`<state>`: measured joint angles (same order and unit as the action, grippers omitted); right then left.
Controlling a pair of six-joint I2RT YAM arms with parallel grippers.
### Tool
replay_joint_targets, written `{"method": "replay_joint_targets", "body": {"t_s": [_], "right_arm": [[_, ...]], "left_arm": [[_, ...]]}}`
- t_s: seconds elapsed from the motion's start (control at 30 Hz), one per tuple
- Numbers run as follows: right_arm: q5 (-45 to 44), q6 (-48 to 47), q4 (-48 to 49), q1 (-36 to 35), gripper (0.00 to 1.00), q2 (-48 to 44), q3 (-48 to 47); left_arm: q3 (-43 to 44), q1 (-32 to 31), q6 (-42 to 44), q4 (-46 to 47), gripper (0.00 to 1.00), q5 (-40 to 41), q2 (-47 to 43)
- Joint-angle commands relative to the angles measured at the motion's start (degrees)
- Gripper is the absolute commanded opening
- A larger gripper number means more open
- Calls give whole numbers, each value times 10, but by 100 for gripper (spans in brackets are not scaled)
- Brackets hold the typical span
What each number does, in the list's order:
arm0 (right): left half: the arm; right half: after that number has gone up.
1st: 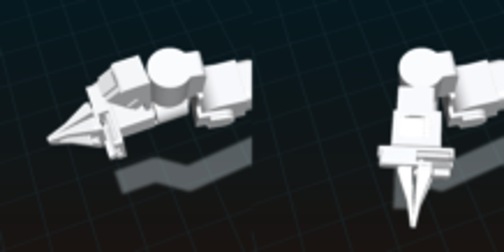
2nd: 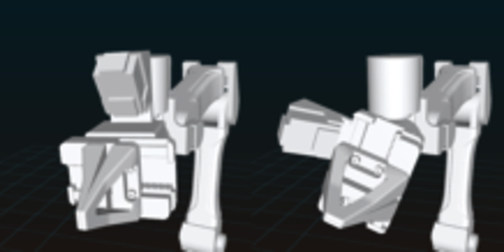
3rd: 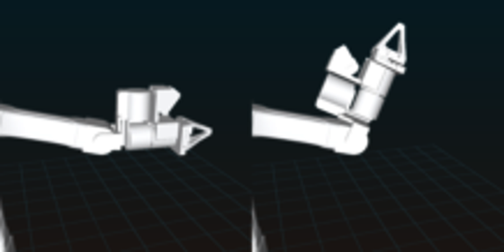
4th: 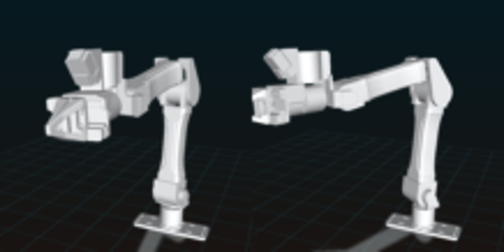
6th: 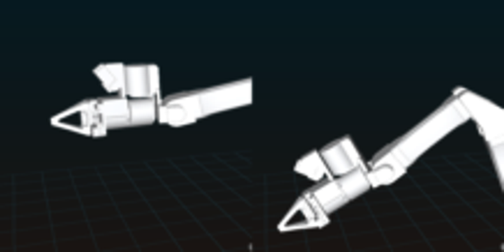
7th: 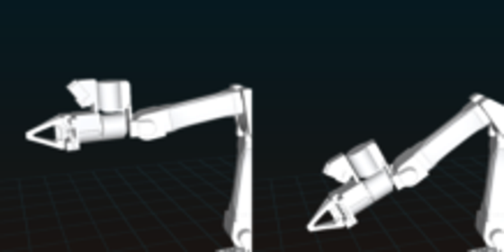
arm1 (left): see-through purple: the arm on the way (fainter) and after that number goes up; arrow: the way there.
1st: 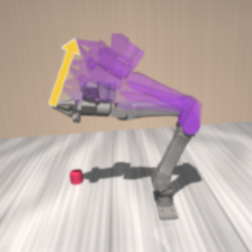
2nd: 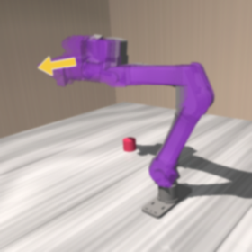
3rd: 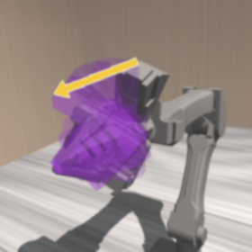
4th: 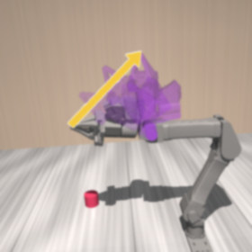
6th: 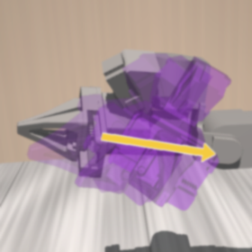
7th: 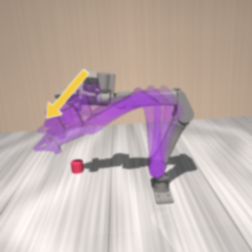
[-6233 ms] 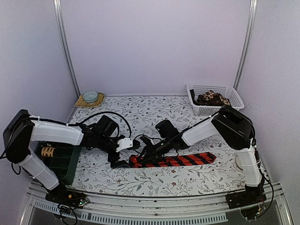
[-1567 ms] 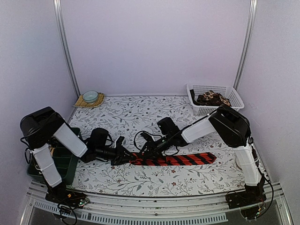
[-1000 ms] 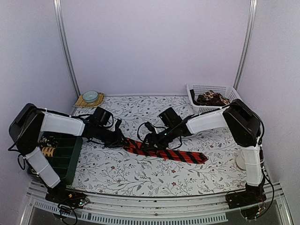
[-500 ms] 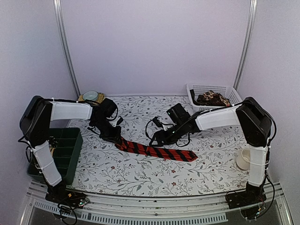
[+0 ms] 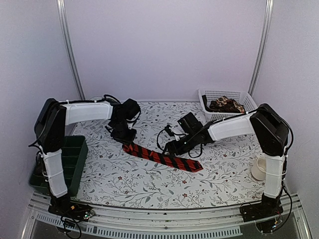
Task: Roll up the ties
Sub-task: Roll the tie at the center of the board.
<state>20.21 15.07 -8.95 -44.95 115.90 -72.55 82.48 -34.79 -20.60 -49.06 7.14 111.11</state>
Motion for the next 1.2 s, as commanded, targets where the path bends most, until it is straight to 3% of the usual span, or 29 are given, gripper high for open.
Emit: {"method": "replay_joint_targets", "body": {"t_s": [0.0, 0.3, 0.7, 1.17], "right_arm": [[-30, -15, 9, -15, 72, -26, -8], [-47, -18, 2, -34, 72, -12, -9], [-44, -21, 2, -40, 72, -5, -8], [-44, -25, 0, -39, 72, -1, -5]], "left_arm": [[70, -45, -44, -90, 0, 127, 77], [144, -89, -110, -177, 0, 241, 139], [191, -135, -129, -192, 0, 257, 201], [224, -147, -115, -172, 25, 221, 209]]}}
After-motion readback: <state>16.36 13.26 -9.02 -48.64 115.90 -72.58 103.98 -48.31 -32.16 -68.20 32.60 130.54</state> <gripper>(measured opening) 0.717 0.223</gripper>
